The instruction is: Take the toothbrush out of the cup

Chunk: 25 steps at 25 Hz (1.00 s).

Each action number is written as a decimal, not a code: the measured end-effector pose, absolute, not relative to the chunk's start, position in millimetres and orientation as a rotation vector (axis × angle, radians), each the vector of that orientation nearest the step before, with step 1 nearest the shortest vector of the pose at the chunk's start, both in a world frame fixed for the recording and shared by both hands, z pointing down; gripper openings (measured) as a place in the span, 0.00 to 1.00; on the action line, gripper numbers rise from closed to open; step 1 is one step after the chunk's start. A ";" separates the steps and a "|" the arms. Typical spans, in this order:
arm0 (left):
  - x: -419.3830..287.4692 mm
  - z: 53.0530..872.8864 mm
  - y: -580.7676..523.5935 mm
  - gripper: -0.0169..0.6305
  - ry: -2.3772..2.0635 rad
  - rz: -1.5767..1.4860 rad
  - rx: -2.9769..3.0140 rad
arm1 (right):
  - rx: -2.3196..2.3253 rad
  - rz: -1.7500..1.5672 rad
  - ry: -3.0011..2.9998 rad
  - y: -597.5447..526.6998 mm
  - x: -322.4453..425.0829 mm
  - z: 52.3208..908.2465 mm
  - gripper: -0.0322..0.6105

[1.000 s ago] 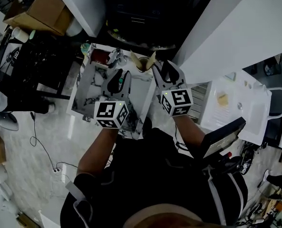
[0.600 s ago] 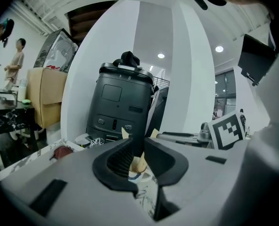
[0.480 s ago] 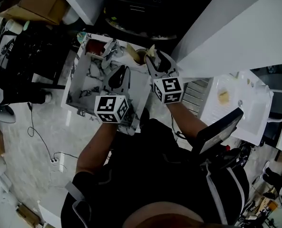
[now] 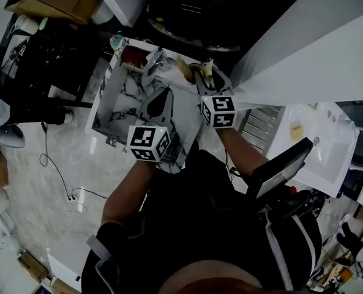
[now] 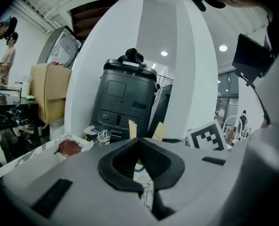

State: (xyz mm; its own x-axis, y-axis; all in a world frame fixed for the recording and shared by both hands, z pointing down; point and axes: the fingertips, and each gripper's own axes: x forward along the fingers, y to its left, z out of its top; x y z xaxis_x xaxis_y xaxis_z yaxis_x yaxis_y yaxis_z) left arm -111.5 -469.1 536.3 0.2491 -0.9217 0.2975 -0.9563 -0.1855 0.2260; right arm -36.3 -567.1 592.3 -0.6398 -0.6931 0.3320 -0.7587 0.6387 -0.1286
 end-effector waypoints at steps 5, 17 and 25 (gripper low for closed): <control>-114.8 535.1 -465.5 0.04 -1.724 0.138 2.169 | 1.205 0.394 -2.582 -572.0 -38.5 602.2 0.31; -121.7 522.0 -448.5 0.04 -1.683 0.118 2.200 | 1.319 0.400 -2.556 -574.3 -34.7 595.5 0.14; -126.6 491.4 -430.6 0.04 -1.625 0.073 2.285 | 1.434 0.354 -2.563 -563.3 -27.1 555.2 0.14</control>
